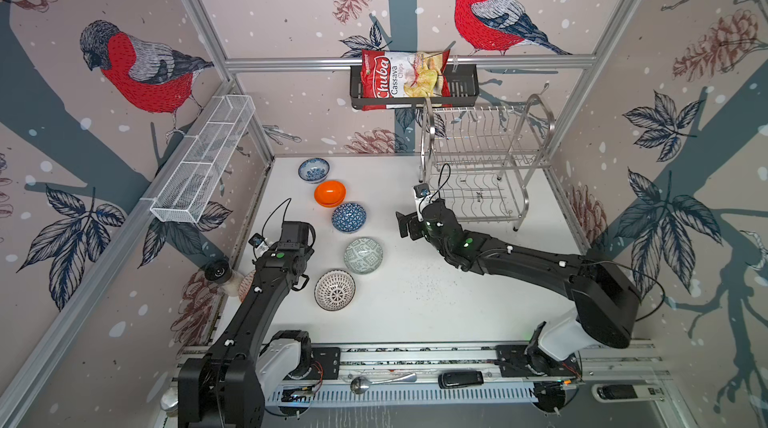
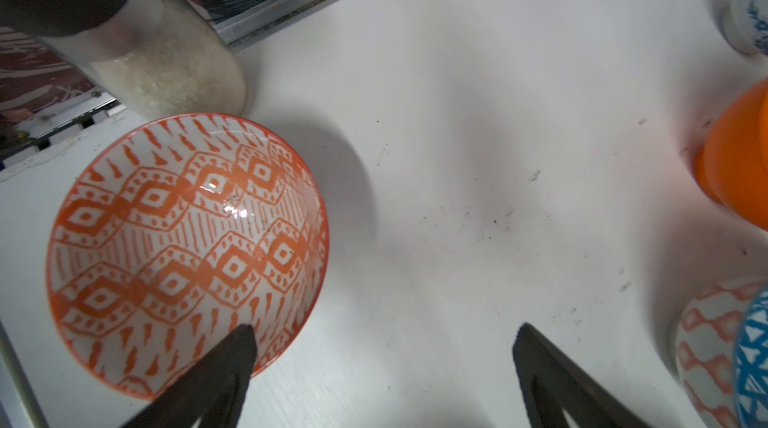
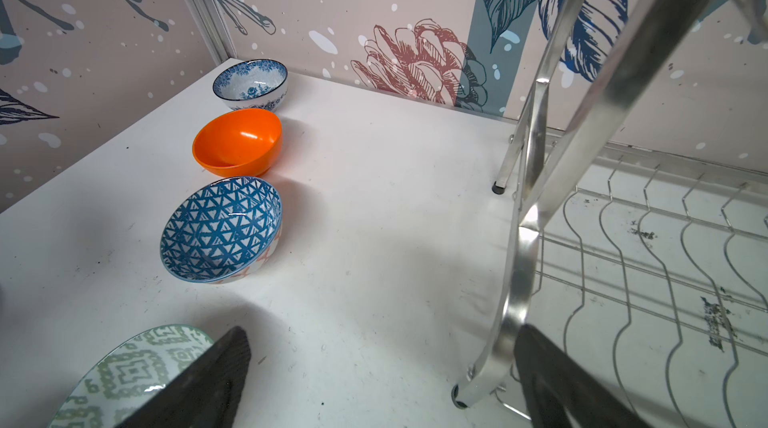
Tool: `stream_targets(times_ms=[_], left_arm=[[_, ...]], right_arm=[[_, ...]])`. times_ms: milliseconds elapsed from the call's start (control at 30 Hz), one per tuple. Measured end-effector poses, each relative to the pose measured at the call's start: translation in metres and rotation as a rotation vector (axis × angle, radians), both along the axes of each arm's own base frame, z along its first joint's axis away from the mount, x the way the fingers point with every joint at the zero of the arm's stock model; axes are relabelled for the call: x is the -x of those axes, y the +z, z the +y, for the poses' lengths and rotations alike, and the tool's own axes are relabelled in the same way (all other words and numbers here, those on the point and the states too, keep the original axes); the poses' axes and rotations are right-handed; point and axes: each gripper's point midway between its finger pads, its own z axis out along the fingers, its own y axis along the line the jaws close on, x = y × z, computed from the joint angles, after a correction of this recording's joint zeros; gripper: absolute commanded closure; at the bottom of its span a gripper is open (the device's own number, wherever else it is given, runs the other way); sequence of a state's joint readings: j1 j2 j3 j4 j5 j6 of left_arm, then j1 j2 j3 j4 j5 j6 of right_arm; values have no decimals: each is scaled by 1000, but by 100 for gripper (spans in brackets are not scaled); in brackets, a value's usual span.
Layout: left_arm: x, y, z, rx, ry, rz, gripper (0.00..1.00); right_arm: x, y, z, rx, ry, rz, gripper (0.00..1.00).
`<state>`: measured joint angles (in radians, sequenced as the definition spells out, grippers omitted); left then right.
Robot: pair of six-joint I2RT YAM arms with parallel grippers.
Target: Load the bowls into the dish rack
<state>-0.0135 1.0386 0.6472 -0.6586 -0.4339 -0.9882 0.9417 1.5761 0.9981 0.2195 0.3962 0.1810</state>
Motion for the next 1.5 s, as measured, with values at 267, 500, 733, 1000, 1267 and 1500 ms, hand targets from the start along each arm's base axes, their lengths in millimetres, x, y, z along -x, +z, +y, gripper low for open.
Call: stream_targets(times_ms=[267, 500, 733, 1000, 1267, 1500], left_arm=[[7, -27, 13, 66, 76, 120, 3], [1, -32, 16, 88, 66, 131, 14], [-1, -39, 19, 91, 52, 138, 27], [-6, -39, 24, 84, 58, 122, 42], [-8, -38, 25, 78, 48, 120, 43], [-7, -41, 25, 84, 45, 134, 49]], right_arm=[[-15, 2, -1, 5, -34, 0, 0], [-18, -2, 4, 10, -35, 8, 0], [-18, -8, 2, 24, -41, 17, 0], [-18, -7, -1, 27, -51, 13, 0], [-20, -10, -6, 38, -69, 8, 0], [-23, -9, -12, 40, -90, 0, 0]])
